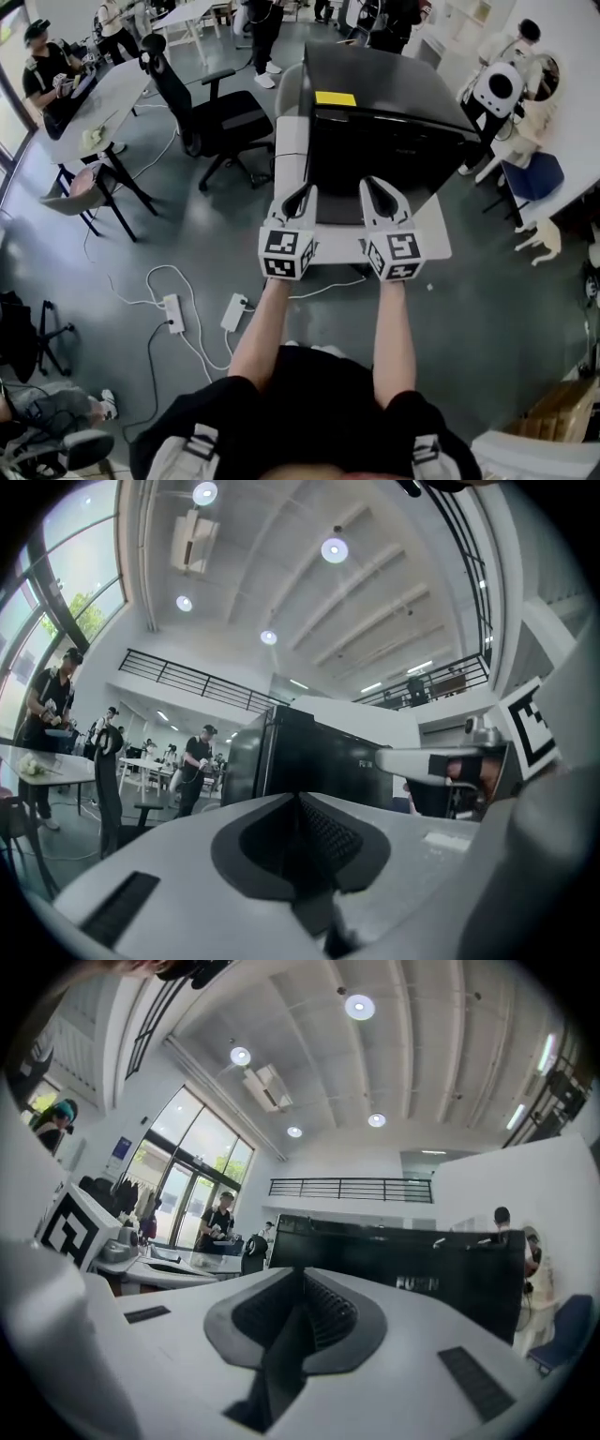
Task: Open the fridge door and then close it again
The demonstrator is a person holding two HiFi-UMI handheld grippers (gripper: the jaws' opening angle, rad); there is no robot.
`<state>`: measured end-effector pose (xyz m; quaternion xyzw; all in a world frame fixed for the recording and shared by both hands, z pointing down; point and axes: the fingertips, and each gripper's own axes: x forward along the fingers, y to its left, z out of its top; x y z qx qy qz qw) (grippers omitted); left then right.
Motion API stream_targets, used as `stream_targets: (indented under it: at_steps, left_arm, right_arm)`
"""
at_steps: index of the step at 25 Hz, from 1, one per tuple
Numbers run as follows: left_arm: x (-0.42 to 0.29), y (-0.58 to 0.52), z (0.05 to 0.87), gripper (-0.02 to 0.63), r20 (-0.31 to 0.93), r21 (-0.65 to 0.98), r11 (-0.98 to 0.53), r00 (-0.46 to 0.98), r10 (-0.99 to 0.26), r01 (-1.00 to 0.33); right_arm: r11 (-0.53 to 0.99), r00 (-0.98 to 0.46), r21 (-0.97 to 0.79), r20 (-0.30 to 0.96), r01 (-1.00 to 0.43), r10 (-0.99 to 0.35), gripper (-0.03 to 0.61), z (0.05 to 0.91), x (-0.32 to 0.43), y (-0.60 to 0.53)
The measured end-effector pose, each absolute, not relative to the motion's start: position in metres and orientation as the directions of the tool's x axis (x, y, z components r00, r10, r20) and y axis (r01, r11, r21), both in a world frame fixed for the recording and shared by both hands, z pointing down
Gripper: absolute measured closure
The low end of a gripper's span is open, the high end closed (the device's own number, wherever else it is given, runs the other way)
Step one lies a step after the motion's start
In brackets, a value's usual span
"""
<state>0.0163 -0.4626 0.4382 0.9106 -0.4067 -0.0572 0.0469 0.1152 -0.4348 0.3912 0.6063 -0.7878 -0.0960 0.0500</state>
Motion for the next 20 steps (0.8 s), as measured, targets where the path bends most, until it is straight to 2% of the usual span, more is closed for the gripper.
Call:
stream_targets:
  at_steps: [1,2,3,7,10,16,20]
  left_arm:
    - [0.02,-0.47,0.438,0.608,-0.07,0.128,-0.674,0.671,-0.738,-0.728]
    - [0.024,-0.477,0.439,0.581,-0.068,0.12,-0.684,0.682,-0.728,-0.719]
    - [0.028,-0.484,0.44,0.545,-0.061,0.105,-0.696,0.694,-0.717,-0.71]
    - [0.043,-0.51,0.448,0.454,-0.032,0.051,-0.725,0.725,-0.688,-0.687]
    - [0.048,-0.528,0.453,0.417,-0.022,0.059,-0.73,0.73,-0.683,-0.681]
    - [0.056,-0.543,0.454,0.393,-0.009,0.054,-0.744,0.744,-0.668,-0.666]
    - [0.058,-0.548,0.452,0.387,-0.014,0.034,-0.761,0.761,-0.649,-0.648]
  right_arm:
    - [0.261,-0.277,0.256,-0.029,-0.931,-0.96,0.553,0.382,0.115,-0.444]
    - [0.277,-0.294,0.304,-0.011,-0.912,-0.956,0.494,0.374,0.114,-0.453]
    - [0.295,-0.31,0.354,0.014,-0.888,-0.951,0.467,0.368,0.112,-0.461]
    - [0.351,-0.34,0.537,0.123,-0.767,-0.932,0.458,0.348,0.103,-0.486]
    - [0.382,-0.334,0.649,0.203,-0.658,-0.92,0.448,0.34,0.096,-0.501]
    - [0.47,-0.314,0.729,0.354,-0.497,-0.881,0.44,0.35,0.093,-0.524]
    - [0.495,-0.302,0.742,0.394,-0.453,-0.868,0.442,0.358,0.094,-0.53]
